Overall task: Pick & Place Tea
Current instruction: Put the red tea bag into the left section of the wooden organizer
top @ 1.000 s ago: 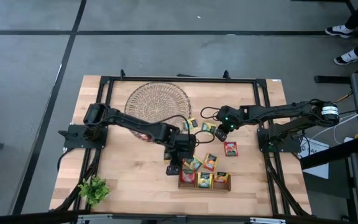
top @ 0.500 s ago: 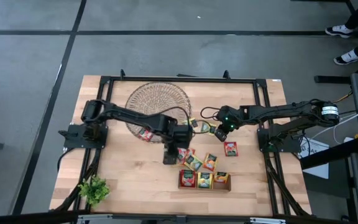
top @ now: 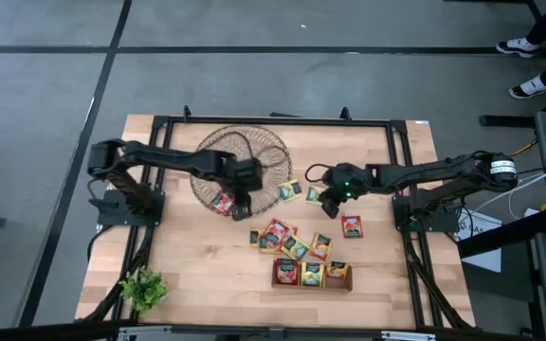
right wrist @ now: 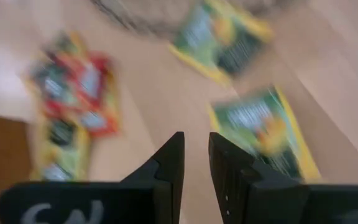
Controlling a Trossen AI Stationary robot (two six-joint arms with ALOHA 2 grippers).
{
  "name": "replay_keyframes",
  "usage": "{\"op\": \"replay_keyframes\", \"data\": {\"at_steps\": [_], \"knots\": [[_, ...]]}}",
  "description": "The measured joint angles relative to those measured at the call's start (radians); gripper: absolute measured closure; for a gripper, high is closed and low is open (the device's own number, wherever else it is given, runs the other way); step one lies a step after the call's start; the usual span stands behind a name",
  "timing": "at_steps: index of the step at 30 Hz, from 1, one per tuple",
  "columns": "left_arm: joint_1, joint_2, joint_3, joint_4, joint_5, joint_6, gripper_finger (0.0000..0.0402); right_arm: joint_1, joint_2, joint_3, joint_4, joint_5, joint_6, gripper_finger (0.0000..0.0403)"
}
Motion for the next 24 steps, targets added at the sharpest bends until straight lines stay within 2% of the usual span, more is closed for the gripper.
{"op": "replay_keyframes", "data": {"at_steps": [6, 12, 19, 24], "knots": [[0.075, -0.166, -0.221, 0.163, -0.034, -0.101, 0.0320, 0.044, 0.008, 0.000, 0.228, 0.009, -0.016, 0.0336], [0.105, -0.252, -0.380, 0.193, -0.082, -0.233, 0.0328, 0.082, 0.077, 0.031, 0.329, 0.008, -0.035, 0.0362], [0.082, -0.228, -0.411, 0.157, -0.148, -0.293, 0.0342, 0.100, 0.229, 0.201, 0.314, -0.042, -0.155, 0.0386], [0.054, -0.180, -0.410, 0.155, -0.140, -0.331, 0.0352, 0.100, 0.310, 0.294, 0.252, -0.086, -0.213, 0.0396]]}}
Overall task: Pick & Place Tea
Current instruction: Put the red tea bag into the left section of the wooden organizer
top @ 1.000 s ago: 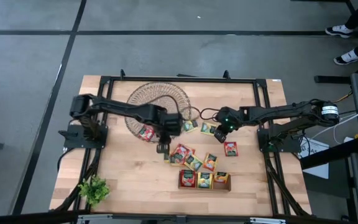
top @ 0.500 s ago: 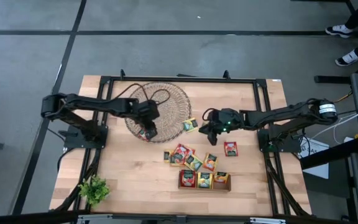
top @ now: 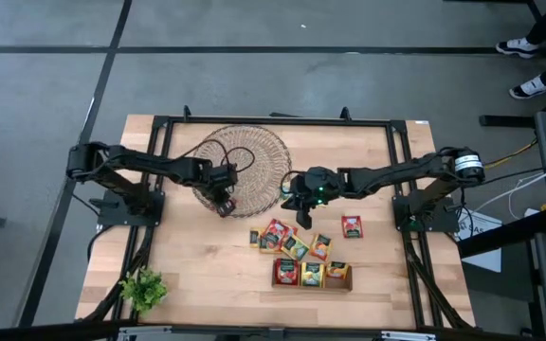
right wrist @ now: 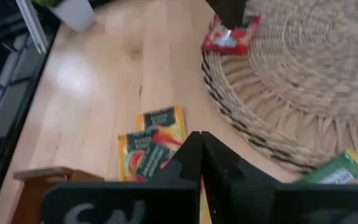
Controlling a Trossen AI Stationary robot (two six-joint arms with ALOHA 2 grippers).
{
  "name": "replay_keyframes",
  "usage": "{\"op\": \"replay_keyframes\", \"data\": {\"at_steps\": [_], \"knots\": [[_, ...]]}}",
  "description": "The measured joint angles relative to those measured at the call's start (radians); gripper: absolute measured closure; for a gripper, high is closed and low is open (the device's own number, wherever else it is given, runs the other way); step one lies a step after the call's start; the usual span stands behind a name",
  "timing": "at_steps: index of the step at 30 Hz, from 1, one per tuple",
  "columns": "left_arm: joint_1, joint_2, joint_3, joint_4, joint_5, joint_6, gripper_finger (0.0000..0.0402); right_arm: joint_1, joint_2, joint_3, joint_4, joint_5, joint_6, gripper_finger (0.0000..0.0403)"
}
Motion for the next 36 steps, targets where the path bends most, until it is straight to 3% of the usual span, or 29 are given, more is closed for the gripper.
{"op": "replay_keyframes", "data": {"at_steps": [9, 18, 26, 36], "knots": [[-0.048, 0.136, 0.006, 0.050, 0.028, -0.001, 0.0366, 0.000, 0.031, 0.025, -0.010, -0.003, 0.007, 0.0380], [-0.052, 0.177, -0.001, 0.383, 0.027, 0.015, 0.0370, 0.000, 0.031, 0.025, -0.011, -0.003, 0.008, 0.0392], [-0.050, 0.288, 0.000, 0.692, 0.011, 0.018, 0.0380, 0.000, 0.044, 0.025, 0.034, 0.029, 0.012, 0.0392], [-0.050, 0.134, 0.064, 0.462, -0.001, 0.057, 0.0382, -0.014, 0.200, 0.049, 0.099, 0.031, 0.042, 0.0396]]}}
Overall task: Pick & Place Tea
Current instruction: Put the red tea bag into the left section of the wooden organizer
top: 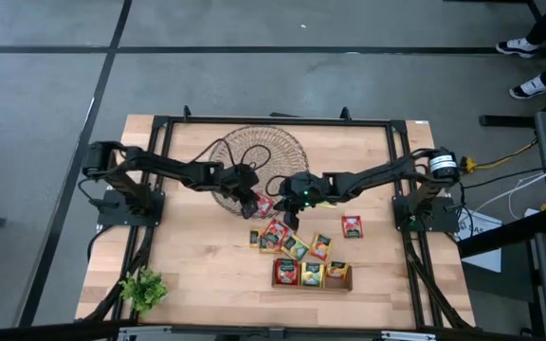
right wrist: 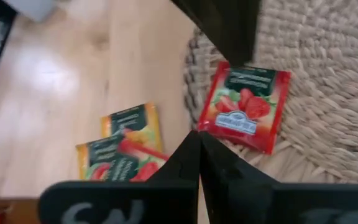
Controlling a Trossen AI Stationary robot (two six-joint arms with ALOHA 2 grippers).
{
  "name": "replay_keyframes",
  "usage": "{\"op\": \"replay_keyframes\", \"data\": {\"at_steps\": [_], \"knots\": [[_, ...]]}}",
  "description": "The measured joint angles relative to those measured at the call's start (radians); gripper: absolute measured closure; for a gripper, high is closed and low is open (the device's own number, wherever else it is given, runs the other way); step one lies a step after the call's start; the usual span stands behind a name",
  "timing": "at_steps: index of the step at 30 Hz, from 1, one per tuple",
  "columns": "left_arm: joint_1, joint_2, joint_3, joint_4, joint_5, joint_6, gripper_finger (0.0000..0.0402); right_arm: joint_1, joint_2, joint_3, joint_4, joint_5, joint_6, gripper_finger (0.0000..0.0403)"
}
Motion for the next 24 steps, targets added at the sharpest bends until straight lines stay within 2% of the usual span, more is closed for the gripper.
{"op": "replay_keyframes", "data": {"at_steps": [6, 10, 15, 20, 24], "knots": [[0.006, -0.074, 0.002, -0.172, 0.010, -0.031, 0.0382, -0.027, 0.120, 0.093, -0.019, -0.012, -0.009, 0.0397], [0.008, -0.074, 0.002, -0.214, 0.009, -0.049, 0.0382, -0.043, 0.194, 0.160, -0.073, -0.040, -0.020, 0.0398], [0.008, -0.073, 0.002, -0.205, 0.006, -0.049, 0.0382, -0.056, 0.246, 0.213, -0.183, -0.028, -0.013, 0.0394], [0.007, -0.072, 0.002, -0.200, -0.006, -0.068, 0.0380, -0.060, 0.262, 0.218, -0.188, -0.029, -0.019, 0.0399], [0.017, -0.059, -0.001, -0.188, -0.007, -0.092, 0.0364, -0.060, 0.262, 0.217, -0.187, -0.027, -0.031, 0.0393]]}}
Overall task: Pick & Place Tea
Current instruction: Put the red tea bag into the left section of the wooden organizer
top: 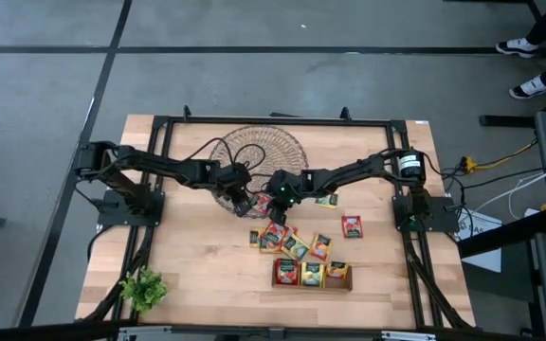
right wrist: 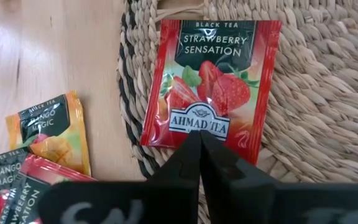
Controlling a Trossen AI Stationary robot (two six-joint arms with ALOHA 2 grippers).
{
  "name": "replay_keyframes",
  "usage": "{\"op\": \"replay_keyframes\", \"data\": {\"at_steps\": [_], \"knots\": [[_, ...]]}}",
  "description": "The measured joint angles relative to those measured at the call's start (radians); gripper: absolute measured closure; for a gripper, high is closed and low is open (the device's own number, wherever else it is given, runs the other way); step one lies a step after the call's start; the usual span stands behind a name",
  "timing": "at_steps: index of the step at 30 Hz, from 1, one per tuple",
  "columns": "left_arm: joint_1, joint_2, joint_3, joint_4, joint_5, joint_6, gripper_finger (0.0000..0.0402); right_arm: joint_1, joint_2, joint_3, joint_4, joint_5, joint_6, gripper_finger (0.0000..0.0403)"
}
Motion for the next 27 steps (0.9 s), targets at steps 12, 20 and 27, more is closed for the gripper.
{"op": "replay_keyframes", "data": {"at_steps": [12, 20, 27], "knots": [[0.111, 0.056, -0.041, 0.060, 0.204, -0.163, 0.0254, 0.000, 0.002, -0.002, 0.008, 0.001, -0.006, 0.0391], [0.135, 0.066, -0.041, 0.097, 0.306, -0.213, 0.0225, 0.000, 0.006, -0.005, 0.062, 0.007, -0.009, 0.0398], [0.135, 0.158, -0.040, 0.107, 0.332, -0.223, 0.0235, 0.000, 0.006, -0.005, 0.068, 0.013, -0.008, 0.0389]]}}
